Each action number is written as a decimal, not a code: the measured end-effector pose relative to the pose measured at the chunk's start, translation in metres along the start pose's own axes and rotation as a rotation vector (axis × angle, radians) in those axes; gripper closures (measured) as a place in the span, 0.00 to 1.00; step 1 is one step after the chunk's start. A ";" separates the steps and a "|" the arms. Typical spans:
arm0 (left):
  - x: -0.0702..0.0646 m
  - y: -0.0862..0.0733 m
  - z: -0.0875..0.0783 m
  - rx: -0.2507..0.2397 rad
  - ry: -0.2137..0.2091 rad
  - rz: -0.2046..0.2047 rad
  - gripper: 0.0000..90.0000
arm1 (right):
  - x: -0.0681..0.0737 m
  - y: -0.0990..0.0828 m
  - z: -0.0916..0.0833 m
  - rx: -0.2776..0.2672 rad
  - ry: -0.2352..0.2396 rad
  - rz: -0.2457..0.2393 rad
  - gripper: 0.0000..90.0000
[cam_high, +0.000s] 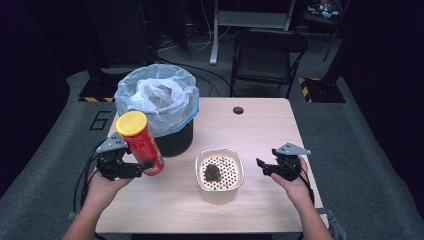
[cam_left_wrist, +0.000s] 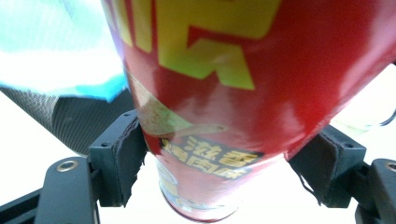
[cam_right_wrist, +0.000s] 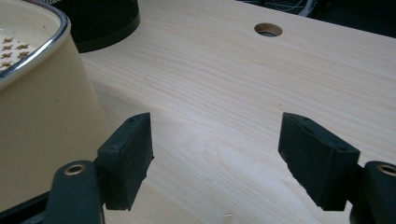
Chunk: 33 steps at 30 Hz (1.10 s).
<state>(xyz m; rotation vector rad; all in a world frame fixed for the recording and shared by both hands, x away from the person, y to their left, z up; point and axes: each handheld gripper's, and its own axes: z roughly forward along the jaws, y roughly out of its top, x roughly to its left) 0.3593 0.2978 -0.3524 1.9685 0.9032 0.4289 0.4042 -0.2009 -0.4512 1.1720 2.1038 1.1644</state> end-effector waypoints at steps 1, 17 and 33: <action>0.000 0.005 -0.004 0.004 -0.006 0.000 0.26 | 0.000 -0.001 0.000 0.002 0.000 0.006 0.29; -0.011 0.067 -0.032 0.007 -0.026 0.031 0.26 | -0.002 -0.006 0.004 0.025 -0.009 0.013 0.29; -0.011 0.139 -0.053 -0.041 -0.043 0.044 0.26 | -0.006 -0.011 0.005 0.036 -0.007 0.028 0.29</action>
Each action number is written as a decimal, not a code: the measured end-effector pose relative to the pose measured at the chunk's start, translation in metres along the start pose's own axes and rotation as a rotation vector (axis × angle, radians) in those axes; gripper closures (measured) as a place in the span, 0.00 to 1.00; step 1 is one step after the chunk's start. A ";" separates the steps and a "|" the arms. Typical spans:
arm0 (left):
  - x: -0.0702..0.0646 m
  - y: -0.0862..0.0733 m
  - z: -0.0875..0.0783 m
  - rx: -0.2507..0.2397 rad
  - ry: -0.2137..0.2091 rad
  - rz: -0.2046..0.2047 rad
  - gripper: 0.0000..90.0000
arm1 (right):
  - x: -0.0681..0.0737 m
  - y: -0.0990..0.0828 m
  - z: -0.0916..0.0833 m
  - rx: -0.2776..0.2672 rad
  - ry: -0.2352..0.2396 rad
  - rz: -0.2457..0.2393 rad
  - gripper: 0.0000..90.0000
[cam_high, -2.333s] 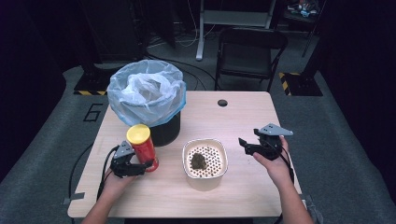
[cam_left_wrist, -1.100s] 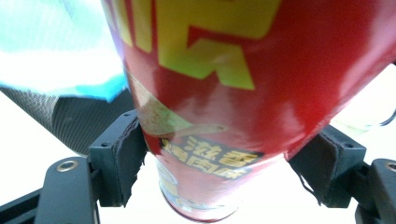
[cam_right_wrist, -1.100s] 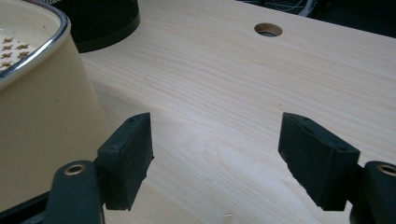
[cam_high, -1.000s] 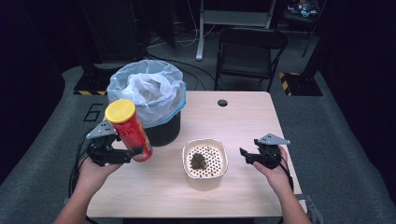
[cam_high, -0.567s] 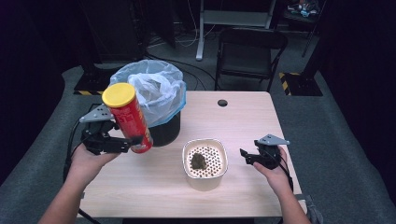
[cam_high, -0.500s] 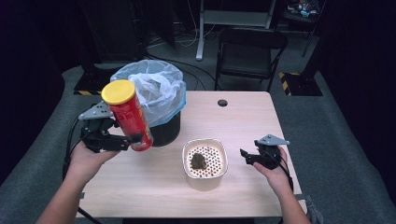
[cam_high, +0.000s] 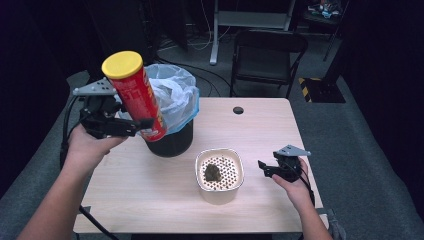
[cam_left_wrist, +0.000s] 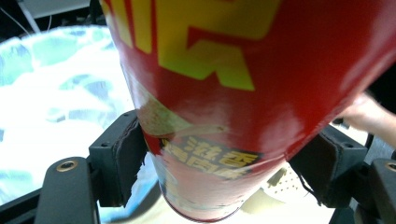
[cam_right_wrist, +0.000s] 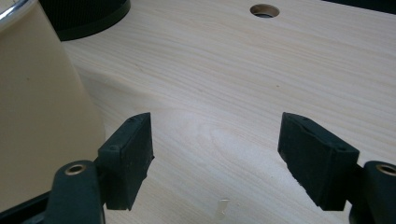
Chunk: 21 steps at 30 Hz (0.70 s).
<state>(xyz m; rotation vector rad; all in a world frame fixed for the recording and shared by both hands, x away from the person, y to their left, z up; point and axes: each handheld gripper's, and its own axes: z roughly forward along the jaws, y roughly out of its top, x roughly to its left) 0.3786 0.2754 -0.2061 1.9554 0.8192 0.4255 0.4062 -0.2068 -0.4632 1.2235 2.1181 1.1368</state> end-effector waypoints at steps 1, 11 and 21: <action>0.001 0.005 0.000 0.000 0.009 0.003 0.26 | 0.000 0.000 0.000 0.003 -0.001 -0.002 0.29; 0.021 0.035 0.018 0.016 0.058 -0.014 0.26 | -0.001 -0.002 0.001 0.010 0.003 0.009 0.29; 0.048 0.047 0.038 -0.003 0.121 -0.073 0.26 | 0.001 -0.004 0.005 0.029 -0.005 -0.011 0.29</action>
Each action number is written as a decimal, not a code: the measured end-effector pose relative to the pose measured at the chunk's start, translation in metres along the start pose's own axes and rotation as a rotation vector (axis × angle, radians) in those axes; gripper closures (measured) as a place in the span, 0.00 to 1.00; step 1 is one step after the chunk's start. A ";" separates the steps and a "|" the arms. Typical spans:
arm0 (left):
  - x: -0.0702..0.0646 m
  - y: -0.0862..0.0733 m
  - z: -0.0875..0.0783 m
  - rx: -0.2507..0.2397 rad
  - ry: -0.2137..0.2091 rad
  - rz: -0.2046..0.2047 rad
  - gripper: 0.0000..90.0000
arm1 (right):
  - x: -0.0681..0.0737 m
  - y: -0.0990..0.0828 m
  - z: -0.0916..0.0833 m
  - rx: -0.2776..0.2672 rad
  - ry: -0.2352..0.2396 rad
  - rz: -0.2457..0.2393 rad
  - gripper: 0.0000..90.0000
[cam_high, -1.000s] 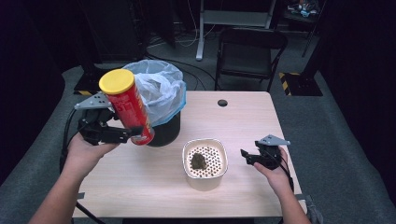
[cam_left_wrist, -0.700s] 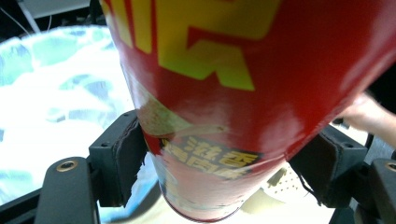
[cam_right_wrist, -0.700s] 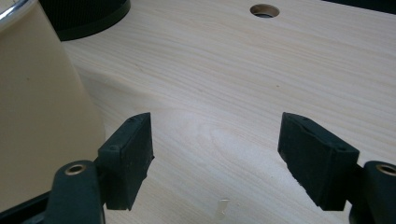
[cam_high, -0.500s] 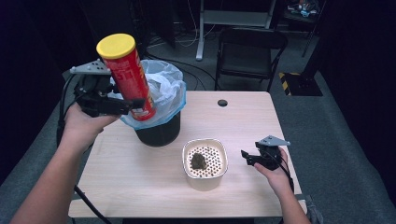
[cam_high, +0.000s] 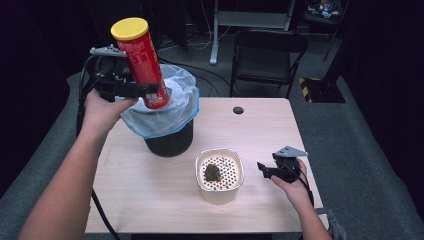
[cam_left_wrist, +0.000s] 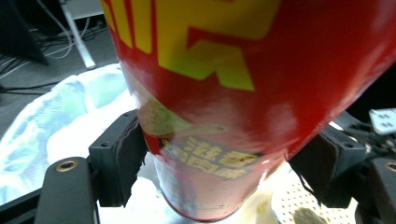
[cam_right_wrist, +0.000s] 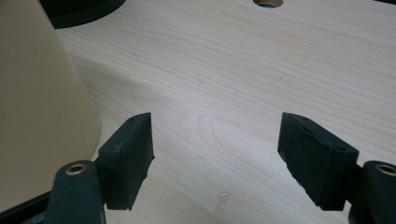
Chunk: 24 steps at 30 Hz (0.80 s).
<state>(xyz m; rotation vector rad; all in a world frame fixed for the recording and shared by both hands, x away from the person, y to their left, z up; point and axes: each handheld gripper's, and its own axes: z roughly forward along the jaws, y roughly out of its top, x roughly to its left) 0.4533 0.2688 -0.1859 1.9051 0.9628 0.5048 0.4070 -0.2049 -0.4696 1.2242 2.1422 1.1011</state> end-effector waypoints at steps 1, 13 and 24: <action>0.002 0.002 0.002 0.001 0.007 -0.002 0.26 | 0.000 0.000 0.000 0.001 -0.001 0.005 0.29; 0.025 0.009 0.024 -0.028 0.095 -0.054 0.26 | -0.001 -0.001 0.001 0.004 0.008 -0.002 0.29; 0.045 -0.008 0.049 0.020 0.115 -0.120 0.26 | 0.000 -0.002 0.004 0.013 0.007 -0.001 0.29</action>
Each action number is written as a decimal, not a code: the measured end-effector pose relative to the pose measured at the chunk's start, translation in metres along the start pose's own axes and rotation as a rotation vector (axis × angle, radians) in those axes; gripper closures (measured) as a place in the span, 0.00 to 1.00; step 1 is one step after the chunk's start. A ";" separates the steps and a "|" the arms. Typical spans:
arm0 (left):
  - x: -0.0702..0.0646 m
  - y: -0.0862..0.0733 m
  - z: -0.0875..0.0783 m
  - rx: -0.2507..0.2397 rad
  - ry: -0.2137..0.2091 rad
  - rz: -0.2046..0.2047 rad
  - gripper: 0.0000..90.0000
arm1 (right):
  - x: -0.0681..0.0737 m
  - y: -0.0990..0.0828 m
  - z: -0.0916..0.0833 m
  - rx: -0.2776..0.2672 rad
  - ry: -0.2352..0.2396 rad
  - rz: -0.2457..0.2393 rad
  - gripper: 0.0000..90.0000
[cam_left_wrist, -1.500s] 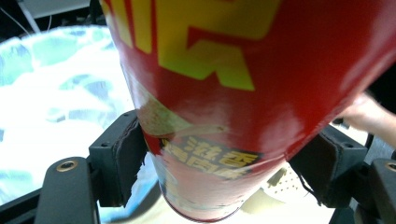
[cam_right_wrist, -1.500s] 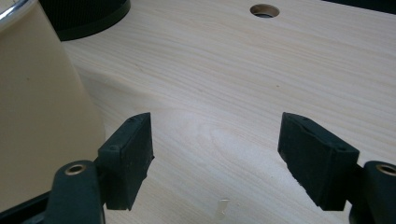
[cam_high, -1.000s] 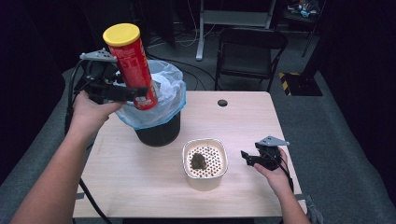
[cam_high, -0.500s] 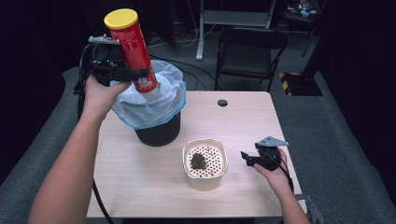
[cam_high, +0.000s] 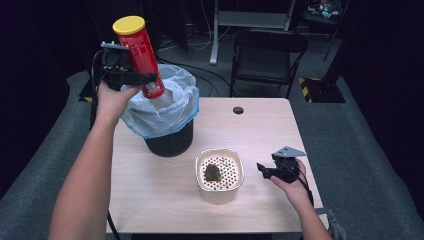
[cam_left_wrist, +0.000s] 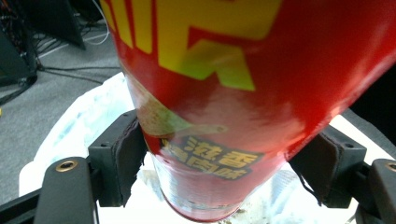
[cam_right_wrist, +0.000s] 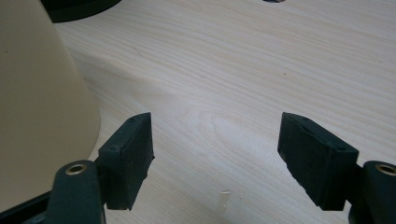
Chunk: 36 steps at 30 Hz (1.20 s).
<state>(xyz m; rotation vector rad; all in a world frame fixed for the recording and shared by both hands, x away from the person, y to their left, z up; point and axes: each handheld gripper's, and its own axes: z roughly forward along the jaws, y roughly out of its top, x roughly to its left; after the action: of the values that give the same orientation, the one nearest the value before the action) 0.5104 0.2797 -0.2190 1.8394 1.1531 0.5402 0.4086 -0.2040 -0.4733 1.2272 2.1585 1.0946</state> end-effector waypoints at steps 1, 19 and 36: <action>0.001 -0.002 0.004 0.006 0.003 -0.005 0.25 | 0.000 0.000 0.000 0.000 0.000 -0.005 0.29; 0.006 -0.022 -0.008 -0.015 -0.009 -0.024 0.16 | 0.000 0.001 -0.002 -0.006 0.007 -0.002 0.29; -0.015 -0.058 -0.053 -0.025 -0.130 0.055 0.24 | -0.003 -0.001 -0.003 -0.001 -0.005 0.004 0.29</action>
<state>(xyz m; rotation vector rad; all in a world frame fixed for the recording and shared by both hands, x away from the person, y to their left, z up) 0.4359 0.3014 -0.2396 1.8604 1.0077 0.4571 0.4076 -0.2078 -0.4724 1.2331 2.1524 1.0935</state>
